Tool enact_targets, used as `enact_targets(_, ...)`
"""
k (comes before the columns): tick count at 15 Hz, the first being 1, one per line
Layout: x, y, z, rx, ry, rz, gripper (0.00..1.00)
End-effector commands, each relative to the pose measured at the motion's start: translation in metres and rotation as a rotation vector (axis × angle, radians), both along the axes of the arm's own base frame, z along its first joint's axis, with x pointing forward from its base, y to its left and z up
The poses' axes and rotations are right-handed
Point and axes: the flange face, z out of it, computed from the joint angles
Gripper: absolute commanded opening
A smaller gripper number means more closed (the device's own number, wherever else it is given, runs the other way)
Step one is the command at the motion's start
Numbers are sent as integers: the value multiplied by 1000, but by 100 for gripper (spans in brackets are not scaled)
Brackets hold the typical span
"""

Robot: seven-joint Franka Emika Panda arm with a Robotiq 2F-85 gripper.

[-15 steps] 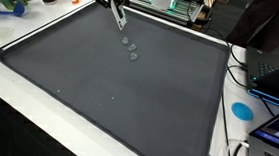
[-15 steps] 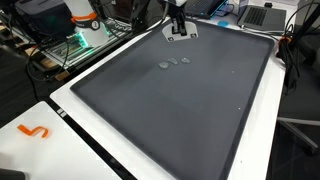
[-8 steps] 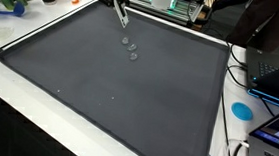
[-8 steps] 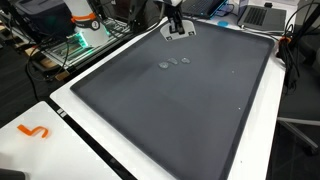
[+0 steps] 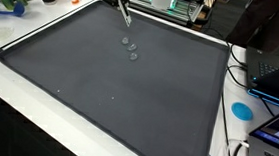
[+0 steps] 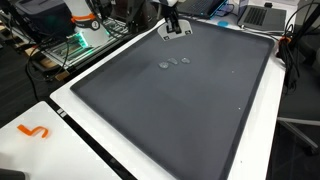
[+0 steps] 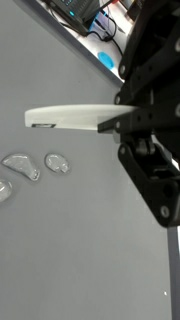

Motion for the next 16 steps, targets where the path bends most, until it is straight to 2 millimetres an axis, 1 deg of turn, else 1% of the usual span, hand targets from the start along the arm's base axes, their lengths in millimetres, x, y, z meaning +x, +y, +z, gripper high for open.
enact_targets(1, -11, 6, 3, -2, -31, 19, 1)
enact_targets(6, -11, 24, 10, -49, -39, 57, 1)
enact_targets(9, -7, 37, 12, -112, -41, 90, 1)
enact_targets(12, 0, 53, 12, -214, -31, 143, 1)
enact_targets(16, 9, 84, 17, -335, -1, 227, 1)
